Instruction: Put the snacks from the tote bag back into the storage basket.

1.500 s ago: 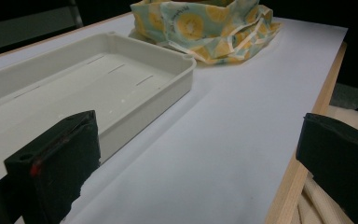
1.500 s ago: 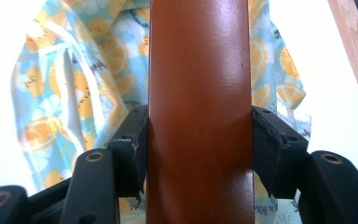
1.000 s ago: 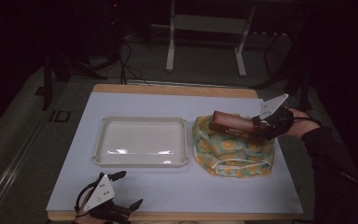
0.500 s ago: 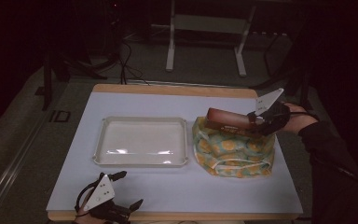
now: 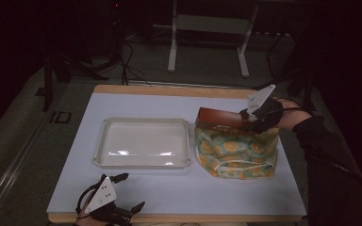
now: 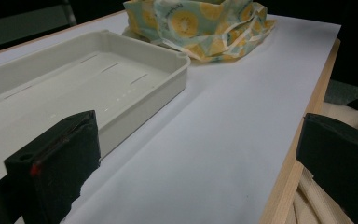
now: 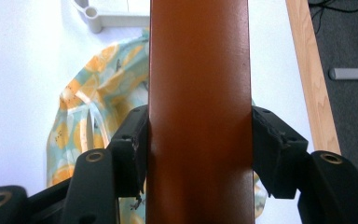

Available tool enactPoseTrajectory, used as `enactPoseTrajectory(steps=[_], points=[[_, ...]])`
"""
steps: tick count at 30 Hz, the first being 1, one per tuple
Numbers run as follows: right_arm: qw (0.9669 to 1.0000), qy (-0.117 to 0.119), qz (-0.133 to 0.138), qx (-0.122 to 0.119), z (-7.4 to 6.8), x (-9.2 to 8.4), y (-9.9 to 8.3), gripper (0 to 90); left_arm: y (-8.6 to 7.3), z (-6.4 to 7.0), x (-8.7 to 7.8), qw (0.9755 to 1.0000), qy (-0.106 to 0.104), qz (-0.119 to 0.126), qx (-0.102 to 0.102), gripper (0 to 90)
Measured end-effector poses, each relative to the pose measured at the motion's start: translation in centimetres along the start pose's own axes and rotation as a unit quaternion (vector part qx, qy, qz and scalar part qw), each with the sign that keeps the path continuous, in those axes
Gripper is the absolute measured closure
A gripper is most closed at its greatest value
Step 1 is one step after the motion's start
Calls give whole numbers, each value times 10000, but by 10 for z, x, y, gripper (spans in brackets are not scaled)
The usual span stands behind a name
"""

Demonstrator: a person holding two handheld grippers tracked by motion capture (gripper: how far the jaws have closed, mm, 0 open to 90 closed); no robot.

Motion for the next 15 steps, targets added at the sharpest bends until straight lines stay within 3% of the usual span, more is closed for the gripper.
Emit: enactPoseTrajectory(steps=[15], points=[[9993,179,63,-333,-8,15,36,432,0,1,0,10000,-50,-24,34,0]])
Point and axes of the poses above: each handheld gripper's, and its own axes: x roughly forward along the jaws, y roughly out of its top, z roughly to its right, the point moved 3 cm from there along x, roughly forward along the jaws, and after that the axes turned 13 degrees about -y, right-handed, at the moved point
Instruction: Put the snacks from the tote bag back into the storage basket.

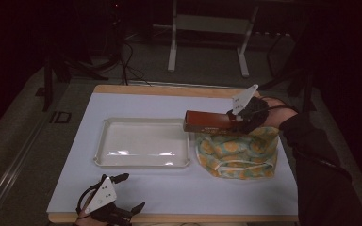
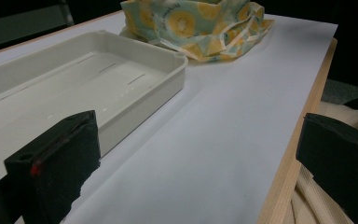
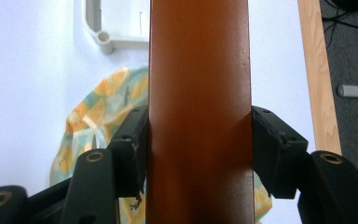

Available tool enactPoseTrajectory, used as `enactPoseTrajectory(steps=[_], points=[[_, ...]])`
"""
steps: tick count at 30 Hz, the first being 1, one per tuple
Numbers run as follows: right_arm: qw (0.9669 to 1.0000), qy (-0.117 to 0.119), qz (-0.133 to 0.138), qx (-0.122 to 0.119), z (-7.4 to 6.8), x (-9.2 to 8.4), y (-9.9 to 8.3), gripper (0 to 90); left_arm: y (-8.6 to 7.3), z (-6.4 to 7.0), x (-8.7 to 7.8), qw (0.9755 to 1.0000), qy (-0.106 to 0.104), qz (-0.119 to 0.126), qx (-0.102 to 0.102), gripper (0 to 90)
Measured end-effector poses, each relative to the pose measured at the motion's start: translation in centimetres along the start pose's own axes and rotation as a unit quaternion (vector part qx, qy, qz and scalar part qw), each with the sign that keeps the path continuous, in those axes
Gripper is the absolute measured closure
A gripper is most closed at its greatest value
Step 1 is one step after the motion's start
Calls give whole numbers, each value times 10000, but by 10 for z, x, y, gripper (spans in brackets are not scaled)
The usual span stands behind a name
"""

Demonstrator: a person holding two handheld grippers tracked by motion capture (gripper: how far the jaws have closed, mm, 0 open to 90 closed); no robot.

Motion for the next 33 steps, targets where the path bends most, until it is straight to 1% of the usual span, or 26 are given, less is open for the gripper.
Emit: enactPoseTrajectory(steps=[6,18,21,23,25,27,33], points=[[9999,24,70,-129,-2,6,17,432,0,0,0,10000,-3,1,8,0],[9990,207,157,-366,-11,26,48,432,0,0,-1,10000,-25,16,16,0],[9988,260,182,-375,-14,32,56,432,0,0,-1,10000,-36,16,16,0],[9986,272,174,-412,-16,34,58,432,0,1,-1,10000,-36,17,17,0],[9982,328,155,-469,-20,39,64,432,0,1,-1,10000,-42,22,18,0],[9977,360,188,-540,-23,43,69,432,0,1,-1,10000,-45,35,14,0],[9967,432,274,-623,-29,53,82,431,0,1,-1,10000,-63,37,19,0]])
Point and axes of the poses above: each handheld gripper's, and its own axes: x roughly forward along the jaws, y roughly out of its top, z roughly to its right, the point moved 3 cm from there along x, roughly forward along the jaws, and after that the axes turned 13 degrees about -y, right-handed, at the moved point
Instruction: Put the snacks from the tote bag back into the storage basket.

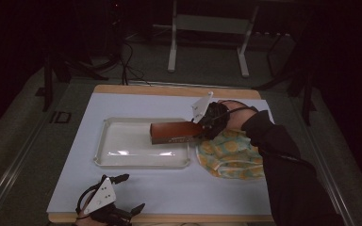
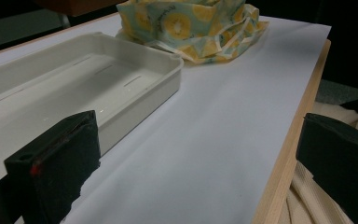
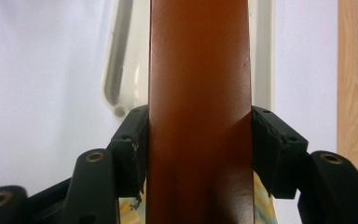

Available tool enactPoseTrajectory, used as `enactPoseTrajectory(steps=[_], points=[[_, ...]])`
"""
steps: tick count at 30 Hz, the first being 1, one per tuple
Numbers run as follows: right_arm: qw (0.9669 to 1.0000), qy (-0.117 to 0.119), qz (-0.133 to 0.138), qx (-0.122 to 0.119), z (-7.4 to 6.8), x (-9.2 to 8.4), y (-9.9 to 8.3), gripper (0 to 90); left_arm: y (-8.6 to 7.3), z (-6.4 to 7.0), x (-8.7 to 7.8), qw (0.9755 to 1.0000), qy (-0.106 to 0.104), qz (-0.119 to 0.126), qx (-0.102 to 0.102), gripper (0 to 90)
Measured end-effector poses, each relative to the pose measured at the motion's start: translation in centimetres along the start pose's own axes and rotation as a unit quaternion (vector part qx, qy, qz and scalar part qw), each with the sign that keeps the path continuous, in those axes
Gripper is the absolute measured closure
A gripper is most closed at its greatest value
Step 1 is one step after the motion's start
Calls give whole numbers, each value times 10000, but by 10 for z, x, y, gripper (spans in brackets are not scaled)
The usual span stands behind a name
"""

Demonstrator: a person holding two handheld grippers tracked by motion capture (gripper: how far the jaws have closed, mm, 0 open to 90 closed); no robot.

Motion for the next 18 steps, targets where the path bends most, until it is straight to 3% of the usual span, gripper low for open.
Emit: enactPoseTrajectory(steps=[6,18], points=[[9999,73,99,-79,-2,8,16,432,0,0,0,10000,-19,3,4,0],[9996,135,254,23,-8,35,35,432,0,1,-1,10000,-50,2,12,0]])
Point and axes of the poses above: each handheld gripper's, and its own axes: x roughly forward along the jaws, y roughly out of its top, z roughly to its right, the point moved 3 cm from there along x, roughly forward along the jaws, and after that the axes turned 13 degrees about -y, right-handed, at the moved point
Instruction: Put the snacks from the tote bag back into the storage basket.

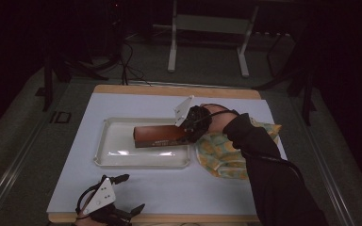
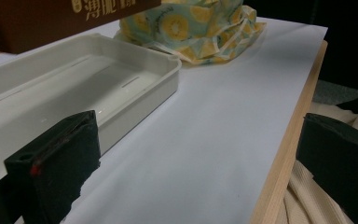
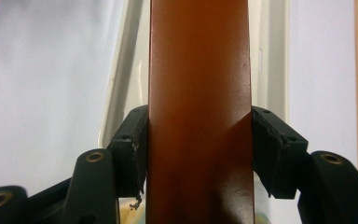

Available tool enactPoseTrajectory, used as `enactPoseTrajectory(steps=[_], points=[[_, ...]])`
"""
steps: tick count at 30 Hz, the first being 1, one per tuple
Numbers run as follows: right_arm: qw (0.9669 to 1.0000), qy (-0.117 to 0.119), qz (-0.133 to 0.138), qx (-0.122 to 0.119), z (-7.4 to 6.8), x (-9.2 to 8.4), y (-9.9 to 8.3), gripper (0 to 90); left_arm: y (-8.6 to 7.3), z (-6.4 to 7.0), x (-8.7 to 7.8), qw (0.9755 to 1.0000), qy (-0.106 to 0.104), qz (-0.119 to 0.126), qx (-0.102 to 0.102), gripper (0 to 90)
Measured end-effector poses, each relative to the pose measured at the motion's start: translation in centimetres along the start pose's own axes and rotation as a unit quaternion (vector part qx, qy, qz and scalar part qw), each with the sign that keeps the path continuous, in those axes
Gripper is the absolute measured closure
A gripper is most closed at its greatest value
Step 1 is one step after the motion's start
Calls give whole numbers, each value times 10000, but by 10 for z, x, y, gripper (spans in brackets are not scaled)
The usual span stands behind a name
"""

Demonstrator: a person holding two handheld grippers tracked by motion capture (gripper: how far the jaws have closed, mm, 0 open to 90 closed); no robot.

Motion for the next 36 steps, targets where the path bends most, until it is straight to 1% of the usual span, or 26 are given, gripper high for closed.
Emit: enactPoseTrajectory(steps=[2,4,7,10,15,19,21,27,32,36], points=[[10000,-20,71,21,-1,4,1,432,0,0,0,10000,5,8,7,0],[10000,-33,84,41,-2,9,1,432,0,0,0,10000,11,17,14,0],[10000,-24,33,30,-4,18,0,432,0,1,0,10000,6,19,19,0],[10000,-4,12,79,-6,26,0,431,0,1,0,10000,1,16,22,0],[10000,33,-4,93,-10,40,-3,431,0,1,-1,10000,6,28,29,0],[9999,79,-106,105,-14,53,-9,431,1,1,-1,10000,5,48,19,0],[9998,38,-165,82,-15,58,-11,431,1,1,-1,10000,4,47,21,0],[9997,51,-199,141,-16,69,-13,431,1,1,-1,10000,0,46,22,0],[9995,73,-287,85,-19,79,-16,430,1,1,-1,10000,-9,48,35,0],[9993,65,-337,152,-20,84,-19,429,1,1,-1,10000,-10,50,38,0]])
Point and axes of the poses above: each handheld gripper's, and its own axes: x roughly forward along the jaws, y roughly out of its top, z roughly to its right, the point moved 3 cm from there along x, roughly forward along the jaws, and after that the axes turned 13 degrees about -y, right-handed, at the moved point
